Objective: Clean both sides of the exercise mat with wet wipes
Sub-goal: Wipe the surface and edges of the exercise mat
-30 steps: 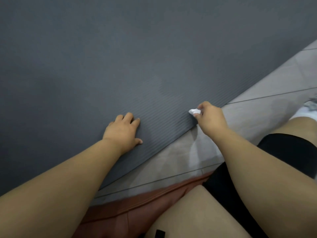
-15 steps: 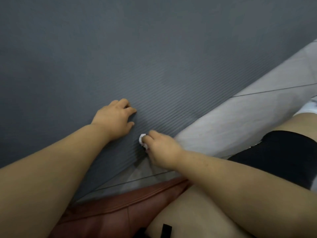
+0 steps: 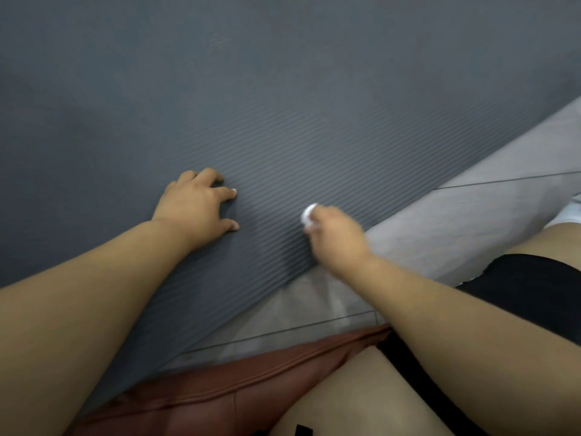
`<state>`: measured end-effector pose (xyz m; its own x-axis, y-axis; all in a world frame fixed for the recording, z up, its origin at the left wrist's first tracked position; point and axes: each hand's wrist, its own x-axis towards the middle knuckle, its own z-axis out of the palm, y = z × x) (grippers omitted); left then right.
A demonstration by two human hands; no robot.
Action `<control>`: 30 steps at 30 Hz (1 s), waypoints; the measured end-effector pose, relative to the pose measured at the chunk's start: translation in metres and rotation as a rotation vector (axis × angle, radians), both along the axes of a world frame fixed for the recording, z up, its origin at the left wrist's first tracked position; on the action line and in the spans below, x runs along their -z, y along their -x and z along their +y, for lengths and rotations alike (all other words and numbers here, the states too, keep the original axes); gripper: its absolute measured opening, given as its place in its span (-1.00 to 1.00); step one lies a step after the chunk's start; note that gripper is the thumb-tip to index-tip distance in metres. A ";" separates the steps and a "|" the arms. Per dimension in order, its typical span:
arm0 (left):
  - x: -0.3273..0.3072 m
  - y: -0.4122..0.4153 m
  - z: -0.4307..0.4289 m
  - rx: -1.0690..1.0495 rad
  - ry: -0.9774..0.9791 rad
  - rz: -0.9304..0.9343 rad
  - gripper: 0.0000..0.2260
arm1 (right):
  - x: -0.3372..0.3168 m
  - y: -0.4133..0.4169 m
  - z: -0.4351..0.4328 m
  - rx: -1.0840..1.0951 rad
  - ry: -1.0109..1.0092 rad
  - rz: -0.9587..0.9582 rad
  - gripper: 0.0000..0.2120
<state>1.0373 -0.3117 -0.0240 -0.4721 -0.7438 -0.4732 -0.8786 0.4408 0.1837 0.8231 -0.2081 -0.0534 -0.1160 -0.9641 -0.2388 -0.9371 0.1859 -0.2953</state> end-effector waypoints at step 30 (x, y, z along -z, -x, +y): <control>-0.002 -0.018 -0.036 -0.092 -0.016 -0.108 -0.06 | 0.002 0.056 -0.082 0.498 0.040 -0.088 -0.70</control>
